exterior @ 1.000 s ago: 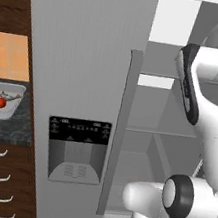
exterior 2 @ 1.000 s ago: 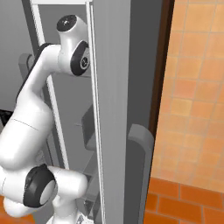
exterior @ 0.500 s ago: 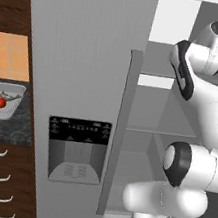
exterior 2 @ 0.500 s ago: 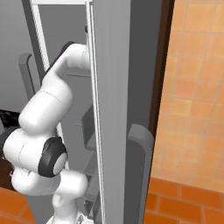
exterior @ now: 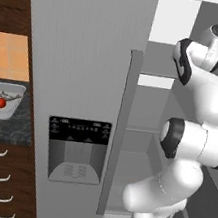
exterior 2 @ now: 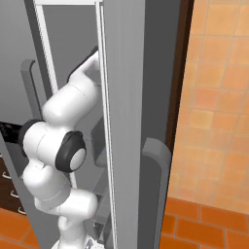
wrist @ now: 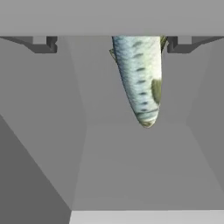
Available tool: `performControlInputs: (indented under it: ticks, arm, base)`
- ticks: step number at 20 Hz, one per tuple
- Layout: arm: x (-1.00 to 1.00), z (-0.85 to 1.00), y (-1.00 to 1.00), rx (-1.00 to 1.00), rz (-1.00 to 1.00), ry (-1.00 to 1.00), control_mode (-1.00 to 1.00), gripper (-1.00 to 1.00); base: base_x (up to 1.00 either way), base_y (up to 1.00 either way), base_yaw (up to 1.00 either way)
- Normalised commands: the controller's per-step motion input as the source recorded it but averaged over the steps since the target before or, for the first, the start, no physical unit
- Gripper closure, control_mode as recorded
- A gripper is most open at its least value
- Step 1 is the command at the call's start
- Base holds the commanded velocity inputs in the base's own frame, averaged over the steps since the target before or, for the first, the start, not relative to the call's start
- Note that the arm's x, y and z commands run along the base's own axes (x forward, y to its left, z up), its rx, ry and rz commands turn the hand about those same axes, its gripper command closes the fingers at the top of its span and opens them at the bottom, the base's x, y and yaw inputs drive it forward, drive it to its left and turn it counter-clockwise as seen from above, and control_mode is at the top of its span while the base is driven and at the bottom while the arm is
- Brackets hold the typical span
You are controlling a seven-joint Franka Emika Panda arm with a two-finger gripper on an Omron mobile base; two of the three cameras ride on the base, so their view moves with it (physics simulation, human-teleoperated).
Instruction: Place one tomato and one fish in each tupperware on the nearby counter, to pack two identical lunches.
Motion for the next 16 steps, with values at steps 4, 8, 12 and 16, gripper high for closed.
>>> performControlInputs:
  ticks: [4, 8, 12, 16]
  arm:
    - [0.23, -0.28, 0.07, -0.01, 0.00, 0.00, -1.00, -1.00]
    - [-0.01, -0.08, 0.26, -0.01, 0.00, 0.00, -1.00, -1.00]
    - [0.01, -0.03, 0.07, 0.00, 0.00, -0.03, -1.00, 1.00]
    - [0.00, -0.01, 0.00, 0.00, -0.02, -0.05, -1.00, 1.00]
  base:
    - [0.00, 0.00, 0.00]
    - [0.00, 0.00, 0.00]
    - [0.00, 0.00, 0.00]
    - [0.00, 0.00, 0.00]
